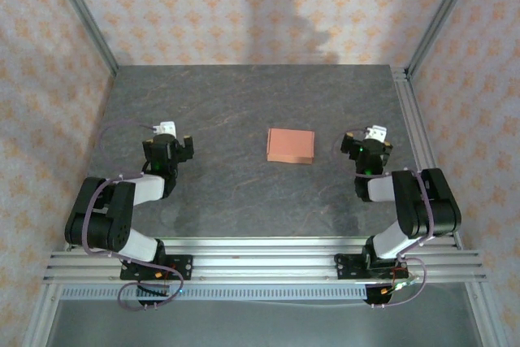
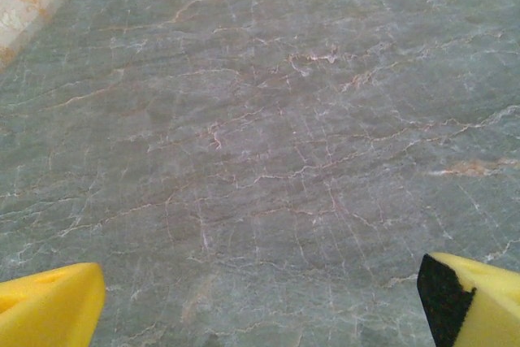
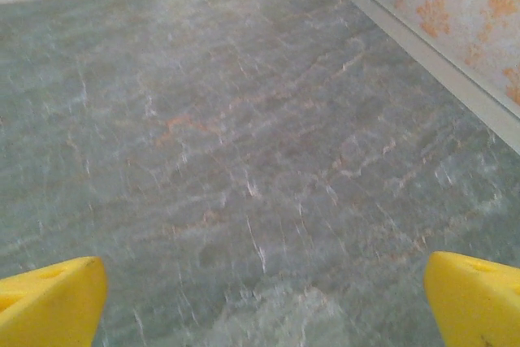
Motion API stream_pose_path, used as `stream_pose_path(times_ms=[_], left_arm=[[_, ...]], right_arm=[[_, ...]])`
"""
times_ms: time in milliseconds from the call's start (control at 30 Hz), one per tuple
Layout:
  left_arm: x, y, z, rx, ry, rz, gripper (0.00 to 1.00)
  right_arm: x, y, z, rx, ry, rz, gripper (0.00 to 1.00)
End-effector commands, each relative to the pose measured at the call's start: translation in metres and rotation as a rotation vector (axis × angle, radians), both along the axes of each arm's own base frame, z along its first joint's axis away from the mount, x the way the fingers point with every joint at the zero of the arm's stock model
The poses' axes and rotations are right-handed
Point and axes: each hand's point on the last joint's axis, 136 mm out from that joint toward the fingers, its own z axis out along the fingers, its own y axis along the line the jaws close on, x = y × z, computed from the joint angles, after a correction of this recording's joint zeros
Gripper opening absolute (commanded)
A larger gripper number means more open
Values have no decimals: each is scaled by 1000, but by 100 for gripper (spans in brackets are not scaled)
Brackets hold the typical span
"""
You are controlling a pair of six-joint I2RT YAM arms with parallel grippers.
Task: Fold the paper box
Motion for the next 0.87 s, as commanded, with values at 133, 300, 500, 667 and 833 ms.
stream_pose_path(times_ms=[133,300,500,667,833], left_arm=[[8,6,18,-3,-74,43,100],[8,6,19,-4,-75,41,100],[8,6,18,-4,-72,40,100],[8,6,18,-5,-69,39,100],[8,5,18,-5,-71,36,100]], right_arm=[[7,1,8,33,-29,9,100],[7,1,8,33,-30,9,100],[6,1,8,33,-30,9,100],[6,1,8,33,-30,9,99],[5,0,8,32,-37,6,100]])
